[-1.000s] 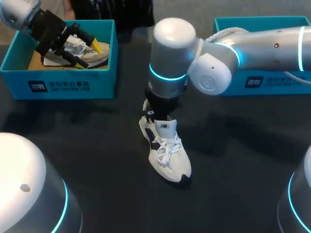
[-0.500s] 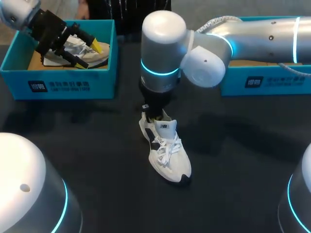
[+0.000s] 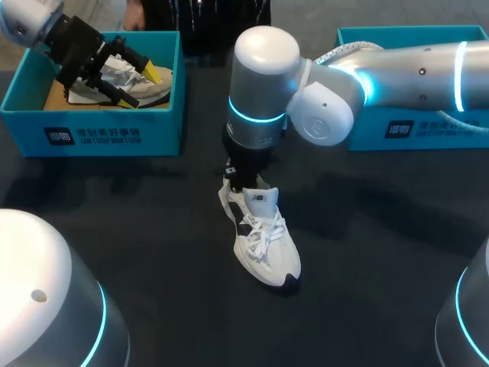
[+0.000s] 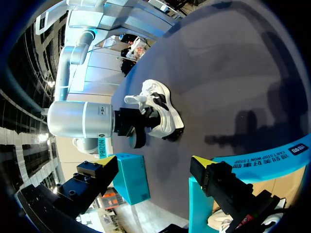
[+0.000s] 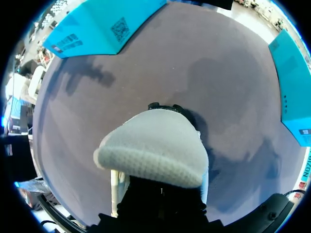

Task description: Take the shoe out of the shoebox, open the shoe tongue, remove and reinsert the insole, then place the shoe into the shoebox

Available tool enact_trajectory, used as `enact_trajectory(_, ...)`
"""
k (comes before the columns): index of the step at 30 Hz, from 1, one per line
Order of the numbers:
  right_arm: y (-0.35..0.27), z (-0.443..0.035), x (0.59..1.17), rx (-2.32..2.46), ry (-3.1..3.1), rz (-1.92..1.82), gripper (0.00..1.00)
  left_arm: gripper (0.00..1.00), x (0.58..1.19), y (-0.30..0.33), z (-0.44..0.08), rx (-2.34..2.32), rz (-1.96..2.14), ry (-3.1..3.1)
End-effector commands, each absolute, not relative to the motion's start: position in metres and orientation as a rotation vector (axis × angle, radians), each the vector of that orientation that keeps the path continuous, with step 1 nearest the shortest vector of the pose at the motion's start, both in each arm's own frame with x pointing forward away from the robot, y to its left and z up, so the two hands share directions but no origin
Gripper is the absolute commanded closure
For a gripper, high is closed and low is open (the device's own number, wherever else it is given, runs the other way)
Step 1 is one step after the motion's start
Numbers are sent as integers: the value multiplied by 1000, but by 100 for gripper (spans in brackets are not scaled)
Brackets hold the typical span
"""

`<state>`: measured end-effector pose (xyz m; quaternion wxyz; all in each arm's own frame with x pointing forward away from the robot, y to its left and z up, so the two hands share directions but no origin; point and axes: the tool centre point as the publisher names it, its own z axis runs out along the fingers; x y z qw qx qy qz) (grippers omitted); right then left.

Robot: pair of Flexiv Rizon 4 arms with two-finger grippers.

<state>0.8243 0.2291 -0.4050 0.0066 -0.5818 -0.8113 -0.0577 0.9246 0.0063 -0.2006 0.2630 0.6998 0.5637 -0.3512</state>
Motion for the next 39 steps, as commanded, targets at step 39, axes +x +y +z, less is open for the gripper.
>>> enact_trajectory(39, 210, -342, 793, -1613, -2536, 180, 100, 0, 923, 6, -200, 1894, -945, 1526)
